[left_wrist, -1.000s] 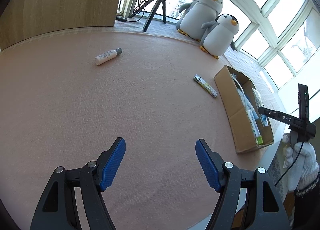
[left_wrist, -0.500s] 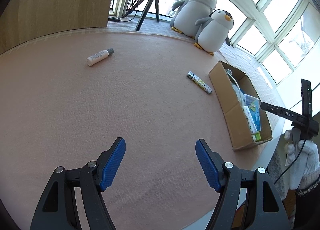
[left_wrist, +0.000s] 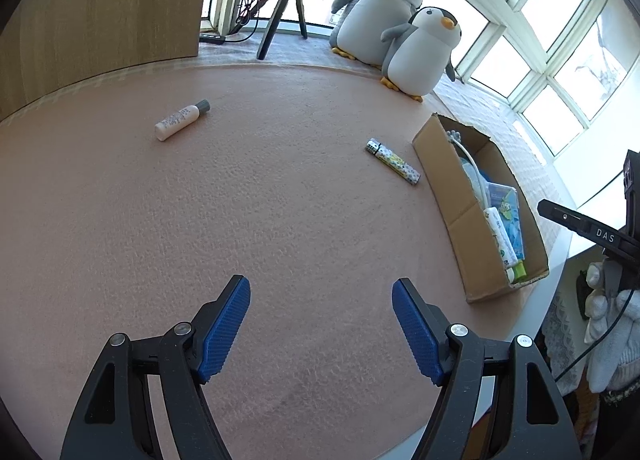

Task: Organize objects
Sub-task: 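Move the left tool down over the patterned lighter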

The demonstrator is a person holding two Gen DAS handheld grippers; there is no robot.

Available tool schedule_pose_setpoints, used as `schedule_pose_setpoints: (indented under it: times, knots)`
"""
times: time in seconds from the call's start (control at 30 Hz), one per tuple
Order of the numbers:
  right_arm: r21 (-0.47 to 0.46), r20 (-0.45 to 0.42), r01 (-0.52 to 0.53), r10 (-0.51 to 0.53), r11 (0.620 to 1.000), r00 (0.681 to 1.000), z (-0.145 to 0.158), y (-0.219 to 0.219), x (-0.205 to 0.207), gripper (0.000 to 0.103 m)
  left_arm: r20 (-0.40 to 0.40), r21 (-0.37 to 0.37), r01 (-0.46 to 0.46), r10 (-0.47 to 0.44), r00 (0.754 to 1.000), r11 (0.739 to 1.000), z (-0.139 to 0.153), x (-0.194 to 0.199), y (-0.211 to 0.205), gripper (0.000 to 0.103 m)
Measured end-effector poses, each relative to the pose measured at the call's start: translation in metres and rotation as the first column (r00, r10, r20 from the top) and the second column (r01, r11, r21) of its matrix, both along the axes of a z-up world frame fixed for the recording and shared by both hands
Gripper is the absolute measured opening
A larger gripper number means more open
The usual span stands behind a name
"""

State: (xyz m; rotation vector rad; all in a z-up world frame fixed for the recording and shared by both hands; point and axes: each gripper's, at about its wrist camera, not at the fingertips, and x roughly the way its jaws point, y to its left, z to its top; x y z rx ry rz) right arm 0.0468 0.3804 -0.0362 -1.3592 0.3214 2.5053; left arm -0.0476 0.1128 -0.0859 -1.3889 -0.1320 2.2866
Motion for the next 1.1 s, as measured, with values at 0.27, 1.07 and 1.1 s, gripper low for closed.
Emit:
schedule_pose_setpoints:
  times: [0.27, 1.07, 1.1]
  knots:
    - [-0.031, -0.023, 0.005, -0.006, 1.0, 1.0, 0.006, -0.003, 0.012, 0.064, -0.009, -0.027, 0.054, -0.054, 0.998, 0.998, 0.0, -0.036, 0.038, 0.082]
    - [-0.111, 0.017, 0.143, -0.142, 0.983, 0.99, -0.015, 0.051, 0.074, 0.065, -0.021, -0.141, 0.062, -0.066, 0.998, 0.988, -0.037, -0.159, 0.178, 0.076]
    - [-0.113, 0.018, 0.15, -0.149, 0.982, 0.989, -0.016, 0.054, 0.076, 0.065, -0.021, -0.154, 0.064, -0.068, 0.997, 0.986, -0.04, -0.161, 0.182, 0.076]
